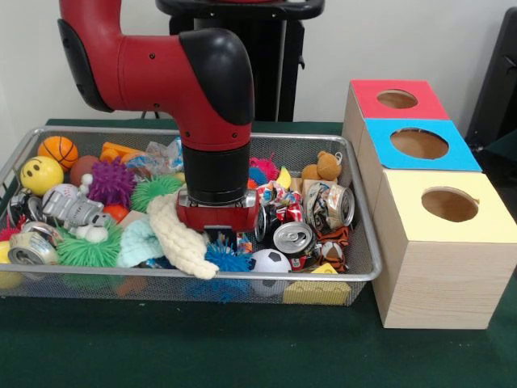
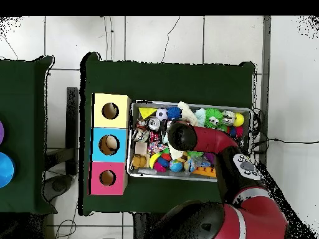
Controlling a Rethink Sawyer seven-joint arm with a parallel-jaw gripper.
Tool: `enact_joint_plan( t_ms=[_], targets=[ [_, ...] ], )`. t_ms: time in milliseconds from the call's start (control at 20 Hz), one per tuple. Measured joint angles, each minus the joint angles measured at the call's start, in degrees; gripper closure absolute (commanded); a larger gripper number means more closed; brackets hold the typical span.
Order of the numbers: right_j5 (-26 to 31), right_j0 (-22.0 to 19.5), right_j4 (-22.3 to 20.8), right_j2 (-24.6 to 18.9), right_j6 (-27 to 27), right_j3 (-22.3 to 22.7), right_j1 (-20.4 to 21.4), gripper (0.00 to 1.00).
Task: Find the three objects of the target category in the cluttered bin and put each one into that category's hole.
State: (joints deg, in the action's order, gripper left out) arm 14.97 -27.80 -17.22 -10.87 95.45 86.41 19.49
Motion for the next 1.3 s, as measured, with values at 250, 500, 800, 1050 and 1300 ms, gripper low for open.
enact_joint_plan(
  t_ms=[250,500,800,1050,1300],
  targets=[
    [0.0,0.02,0.0,0.0,0.0,0.0,0.02,1.0],
    [0.07,0.42,-0.02,0.16,0.0,0.2,0.3,1.0],
    [0.28,1.32,-0.05,0.44,0.0,1.23,1.67,1.0],
    [2.1,1.17,-0.07,0.36,0.0,2.64,4.27,1.0],
    [6.24,-1.86,-0.07,-1.18,0.0,2.83,6.77,1.0]
  ],
)
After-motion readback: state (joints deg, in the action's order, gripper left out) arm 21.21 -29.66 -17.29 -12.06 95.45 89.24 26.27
